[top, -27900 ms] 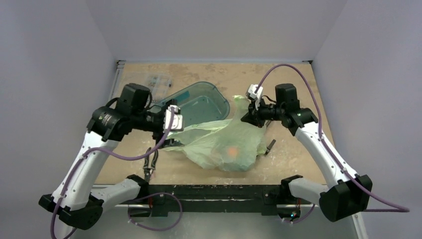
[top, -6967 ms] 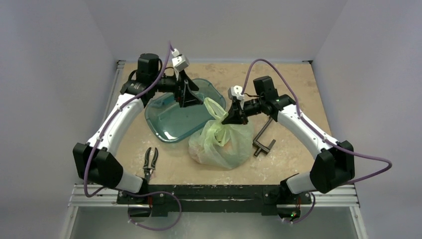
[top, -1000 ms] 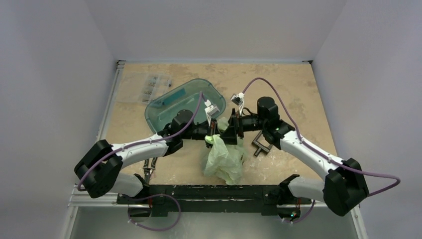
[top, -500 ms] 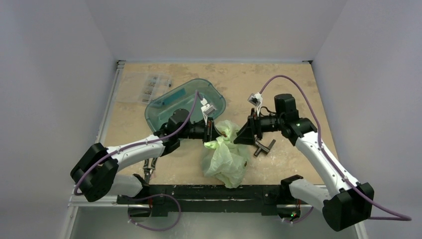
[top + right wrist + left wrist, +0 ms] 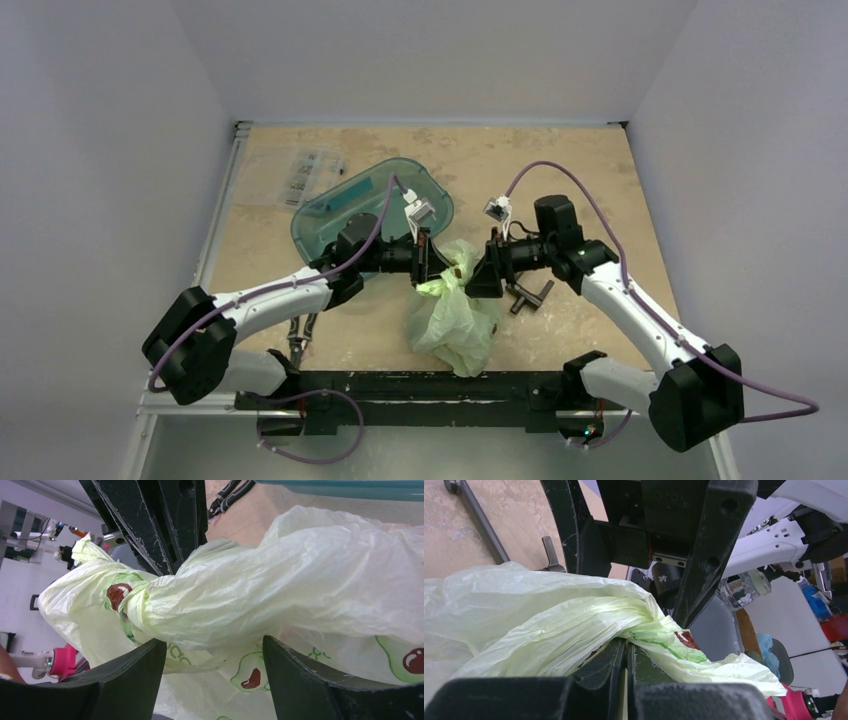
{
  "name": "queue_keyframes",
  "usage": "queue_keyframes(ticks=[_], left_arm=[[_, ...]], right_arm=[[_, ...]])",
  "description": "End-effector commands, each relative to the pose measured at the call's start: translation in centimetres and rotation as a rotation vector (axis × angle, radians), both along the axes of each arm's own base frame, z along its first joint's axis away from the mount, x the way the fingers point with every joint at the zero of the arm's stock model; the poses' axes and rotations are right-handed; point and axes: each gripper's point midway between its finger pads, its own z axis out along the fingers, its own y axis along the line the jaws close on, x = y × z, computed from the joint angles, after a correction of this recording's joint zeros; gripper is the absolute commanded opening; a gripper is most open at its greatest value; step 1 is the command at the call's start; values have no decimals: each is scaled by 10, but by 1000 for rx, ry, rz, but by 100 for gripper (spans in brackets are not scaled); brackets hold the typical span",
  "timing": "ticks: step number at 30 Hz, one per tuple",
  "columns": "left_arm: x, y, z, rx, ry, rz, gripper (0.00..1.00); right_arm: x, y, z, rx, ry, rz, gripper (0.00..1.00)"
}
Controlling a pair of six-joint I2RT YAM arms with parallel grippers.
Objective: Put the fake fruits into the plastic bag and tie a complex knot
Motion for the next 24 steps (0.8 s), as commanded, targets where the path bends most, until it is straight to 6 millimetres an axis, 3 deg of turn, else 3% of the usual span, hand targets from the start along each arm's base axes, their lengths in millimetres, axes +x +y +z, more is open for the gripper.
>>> queue_keyframes(ticks=[1,8,15,20,24], left_arm=[[4,-9,37,-98,-53,-9,0],[-9,-20,30,-106,-43,-74,0],[-11,-26,9,-70,4,-76,0],[-12,-26,6,-62,11,-84,0],[-11,-22,7,-56,-9,-74,0]], right_arm=[[4,15,12,60,-64,11,73],[20,48,32,158,-123,43,76],[32,56,44,177,-164,53,83],[19,46,43,143,-179,100,86],[11,16,39,46,-221,111,93]])
